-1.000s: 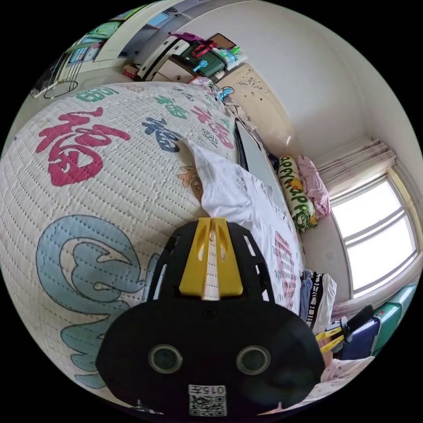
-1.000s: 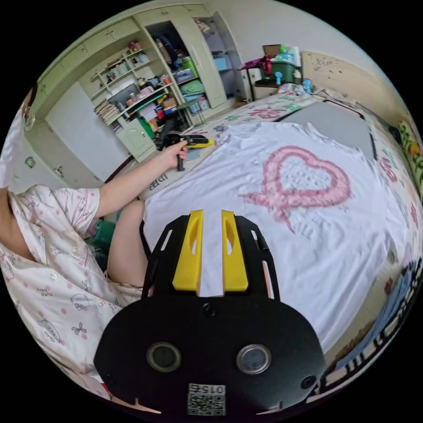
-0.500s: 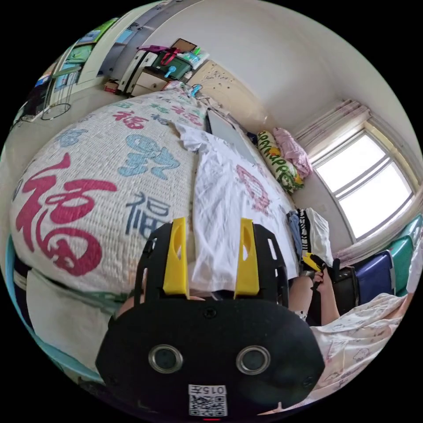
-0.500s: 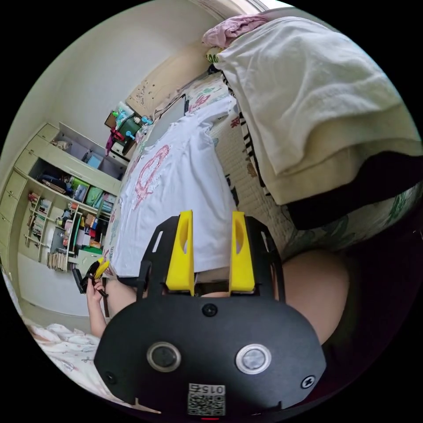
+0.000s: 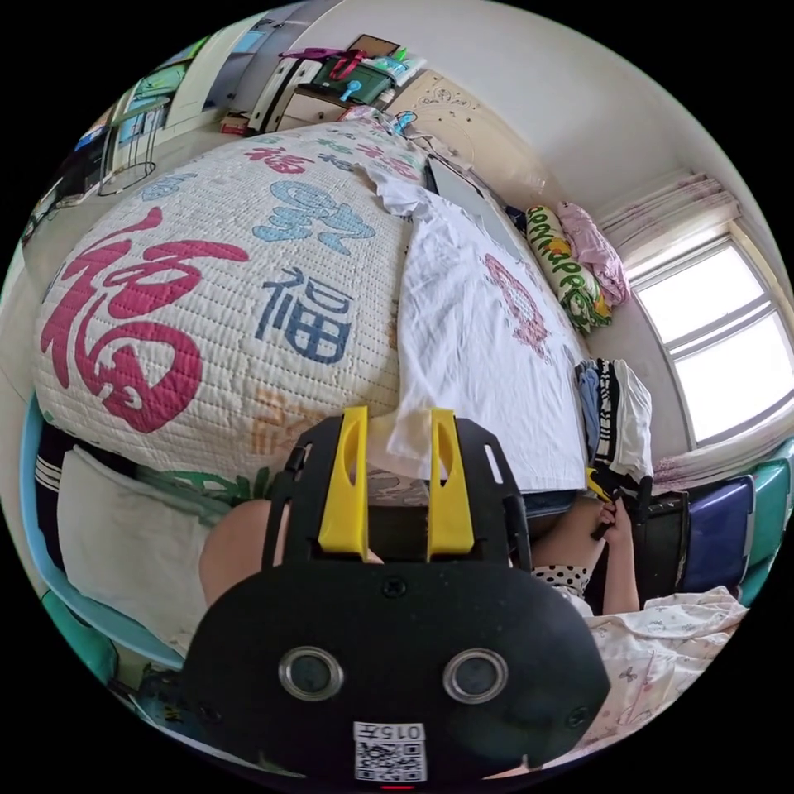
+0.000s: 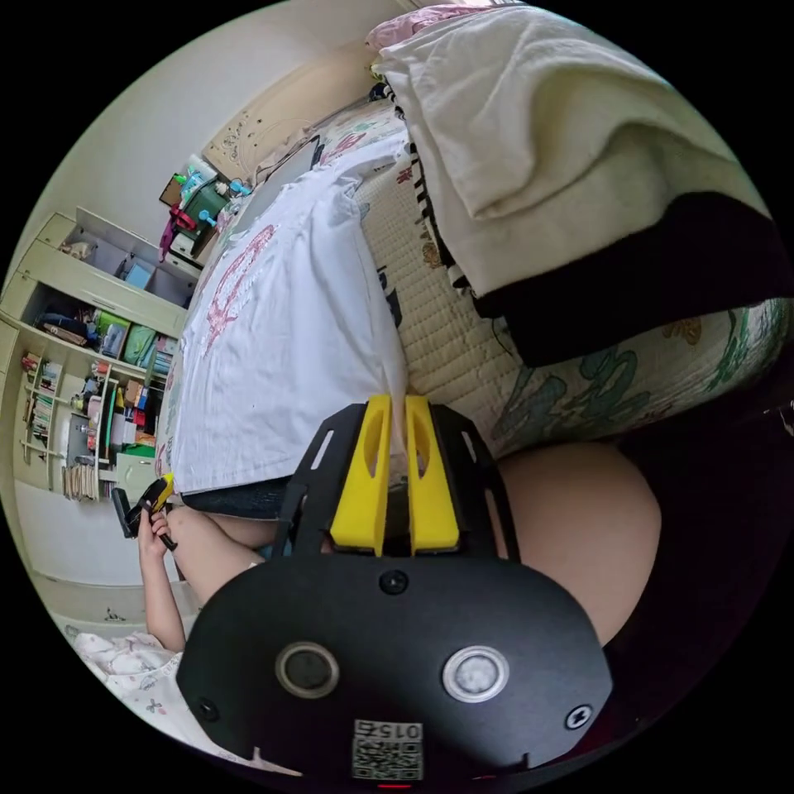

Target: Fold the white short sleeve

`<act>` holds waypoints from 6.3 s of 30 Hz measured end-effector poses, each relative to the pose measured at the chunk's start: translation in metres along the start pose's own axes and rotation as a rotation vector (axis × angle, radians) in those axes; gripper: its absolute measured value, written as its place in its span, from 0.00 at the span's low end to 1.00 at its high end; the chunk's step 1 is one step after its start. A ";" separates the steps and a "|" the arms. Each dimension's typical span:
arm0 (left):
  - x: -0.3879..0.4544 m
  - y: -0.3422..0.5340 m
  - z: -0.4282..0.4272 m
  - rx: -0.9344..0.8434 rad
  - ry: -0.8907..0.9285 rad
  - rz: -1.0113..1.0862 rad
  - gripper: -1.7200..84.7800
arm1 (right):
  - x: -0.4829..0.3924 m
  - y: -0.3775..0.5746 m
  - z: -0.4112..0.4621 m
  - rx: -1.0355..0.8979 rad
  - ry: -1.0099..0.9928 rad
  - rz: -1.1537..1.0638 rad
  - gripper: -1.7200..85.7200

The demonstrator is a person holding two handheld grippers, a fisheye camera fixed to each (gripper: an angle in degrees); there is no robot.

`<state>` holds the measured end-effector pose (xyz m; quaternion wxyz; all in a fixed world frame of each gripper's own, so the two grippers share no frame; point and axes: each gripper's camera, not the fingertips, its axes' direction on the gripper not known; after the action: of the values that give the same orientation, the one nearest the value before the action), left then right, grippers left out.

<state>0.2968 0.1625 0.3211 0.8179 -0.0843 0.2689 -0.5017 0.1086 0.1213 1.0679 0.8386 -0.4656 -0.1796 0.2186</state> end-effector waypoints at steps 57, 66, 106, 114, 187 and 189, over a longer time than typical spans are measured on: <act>0.076 0.100 -0.156 0.457 0.005 0.108 0.01 | -0.748 -0.029 0.204 0.409 0.194 0.115 0.09; 0.042 0.157 -0.163 0.641 0.109 0.164 0.01 | -1.055 0.220 -0.143 1.295 -0.361 -0.213 0.02; 0.083 0.064 -0.083 0.619 0.243 0.255 0.01 | -1.086 0.347 -0.257 1.681 -0.400 -0.441 0.01; 0.160 -0.020 -0.040 0.404 0.037 0.302 0.02 | -0.818 -0.152 0.010 0.828 -0.179 -0.133 0.09; 0.481 -0.570 0.447 -0.155 0.055 0.397 0.03 | -0.131 -0.328 -0.021 0.283 -0.060 -0.420 0.14; 0.479 -0.569 0.441 -0.142 0.039 0.411 0.03 | -0.130 -0.357 -0.036 0.260 -0.087 -0.412 0.15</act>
<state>0.2561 -0.5853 0.7540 0.8896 -0.0752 0.3310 -0.3057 0.0887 -0.1415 1.3444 0.9097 -0.2977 -0.2771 0.0842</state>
